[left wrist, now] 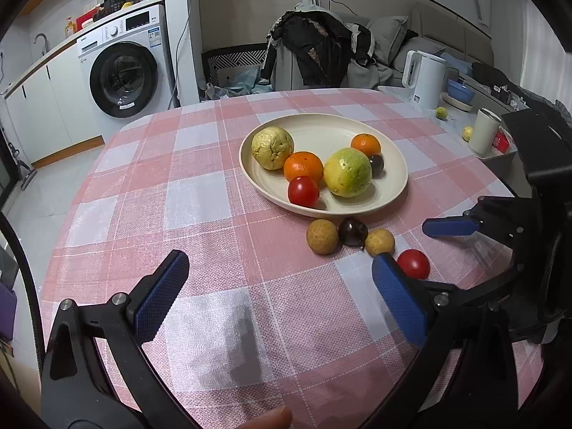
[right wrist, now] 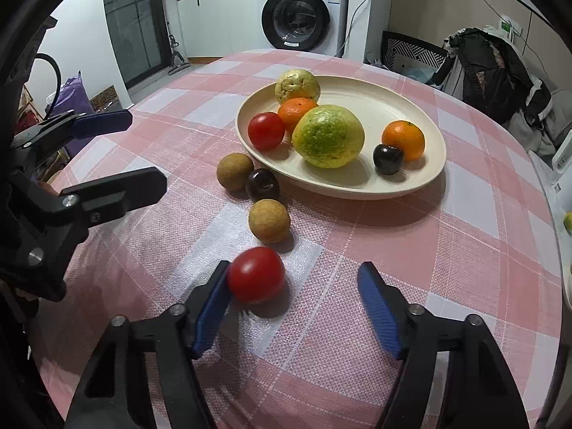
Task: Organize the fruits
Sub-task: 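Close the right tool around the second red tomato on the cloth, then grasp the brown kiwi with the left tool while the right tool holds the tomato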
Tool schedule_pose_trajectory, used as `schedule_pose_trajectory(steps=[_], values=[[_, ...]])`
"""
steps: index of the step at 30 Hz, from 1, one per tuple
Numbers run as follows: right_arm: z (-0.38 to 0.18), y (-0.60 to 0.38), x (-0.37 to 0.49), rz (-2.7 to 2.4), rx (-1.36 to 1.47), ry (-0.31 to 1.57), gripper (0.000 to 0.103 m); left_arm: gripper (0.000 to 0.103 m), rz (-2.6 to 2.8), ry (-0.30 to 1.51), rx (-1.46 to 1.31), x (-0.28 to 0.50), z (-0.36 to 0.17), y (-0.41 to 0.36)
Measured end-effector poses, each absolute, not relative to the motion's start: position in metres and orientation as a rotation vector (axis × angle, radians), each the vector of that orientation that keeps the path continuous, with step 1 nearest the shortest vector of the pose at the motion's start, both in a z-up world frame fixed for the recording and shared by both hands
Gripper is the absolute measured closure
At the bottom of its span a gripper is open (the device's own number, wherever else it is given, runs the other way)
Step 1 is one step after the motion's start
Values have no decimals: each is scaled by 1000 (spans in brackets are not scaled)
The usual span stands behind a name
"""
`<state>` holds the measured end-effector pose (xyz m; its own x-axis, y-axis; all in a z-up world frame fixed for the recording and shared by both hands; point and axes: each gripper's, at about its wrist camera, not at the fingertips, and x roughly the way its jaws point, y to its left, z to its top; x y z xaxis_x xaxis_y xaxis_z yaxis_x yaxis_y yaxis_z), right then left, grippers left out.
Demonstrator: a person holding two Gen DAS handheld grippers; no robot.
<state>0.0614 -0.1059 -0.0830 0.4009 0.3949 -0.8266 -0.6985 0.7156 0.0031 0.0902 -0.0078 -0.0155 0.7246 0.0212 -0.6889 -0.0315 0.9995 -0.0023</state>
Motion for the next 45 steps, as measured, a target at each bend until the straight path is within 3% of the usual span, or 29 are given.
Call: schedule_pose_trajectory(steps=[12,17,21,42,45], values=[[-80,-107,53,780,-419,926,57,1,30,767,-13,92,-17,-8],[-79,-108,49,792,-429,925,62,1,30,769,-12,92,-18,-7],[-79,-107,46,800,-432,919,73,1,29,772,-14,92,-20,-7],[-57,-127,65,710,-317,849,74,1,36,892,-33,130,-53,-5],[-55,-129,67,705,-309,846,74,9,33,905,-37,139,-56,-4]])
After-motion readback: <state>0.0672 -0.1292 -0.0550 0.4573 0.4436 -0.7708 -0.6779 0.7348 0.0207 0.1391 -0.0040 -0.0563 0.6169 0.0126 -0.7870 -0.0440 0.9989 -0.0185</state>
